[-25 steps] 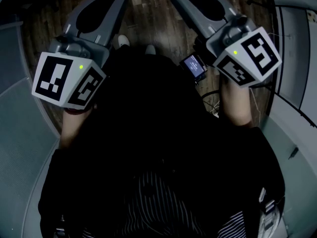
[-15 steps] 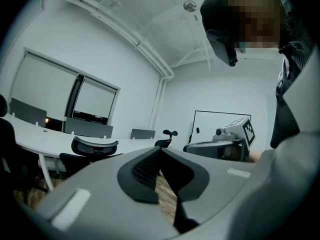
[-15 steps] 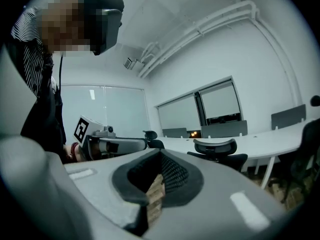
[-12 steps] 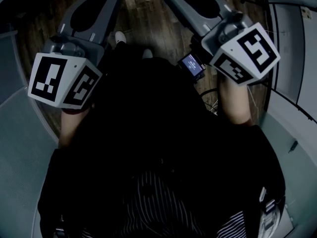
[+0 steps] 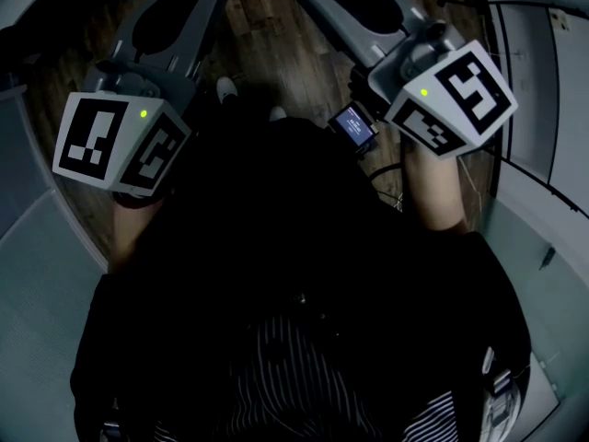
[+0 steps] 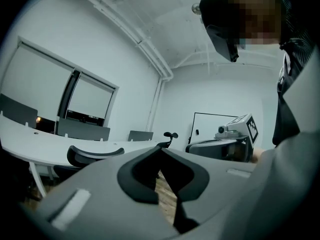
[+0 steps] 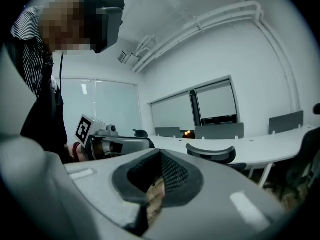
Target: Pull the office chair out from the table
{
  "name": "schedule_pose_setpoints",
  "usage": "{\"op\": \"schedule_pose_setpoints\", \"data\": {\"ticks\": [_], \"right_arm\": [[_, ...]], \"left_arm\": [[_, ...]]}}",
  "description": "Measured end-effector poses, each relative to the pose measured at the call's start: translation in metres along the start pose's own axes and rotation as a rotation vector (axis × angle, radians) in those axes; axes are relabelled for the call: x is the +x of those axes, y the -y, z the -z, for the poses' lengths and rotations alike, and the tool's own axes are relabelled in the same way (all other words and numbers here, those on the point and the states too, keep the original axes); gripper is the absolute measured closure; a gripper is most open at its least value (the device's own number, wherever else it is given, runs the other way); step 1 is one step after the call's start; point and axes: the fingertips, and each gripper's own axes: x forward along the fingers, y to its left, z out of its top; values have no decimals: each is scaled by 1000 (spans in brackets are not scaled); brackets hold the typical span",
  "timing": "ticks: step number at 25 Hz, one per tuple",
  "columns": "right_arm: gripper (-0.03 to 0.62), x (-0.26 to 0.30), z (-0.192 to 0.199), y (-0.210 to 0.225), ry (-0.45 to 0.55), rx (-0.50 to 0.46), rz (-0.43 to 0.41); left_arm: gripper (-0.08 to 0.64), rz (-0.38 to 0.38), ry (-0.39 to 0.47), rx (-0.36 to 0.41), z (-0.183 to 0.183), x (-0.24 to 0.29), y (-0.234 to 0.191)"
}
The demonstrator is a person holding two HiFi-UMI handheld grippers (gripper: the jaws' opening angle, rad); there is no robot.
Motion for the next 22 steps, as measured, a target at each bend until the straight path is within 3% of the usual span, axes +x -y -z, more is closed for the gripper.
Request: {"op": "schedule_pose_setpoints", "data": {"ticks": [18,22], "right_arm": [[592,135,-48,36,2,-15,119],[592,159,-52,21,-14,-35,123]], "left_arm": [[560,92,26,33,-44,15,-144],[560,84,41,9,-44,-3,-168]]}}
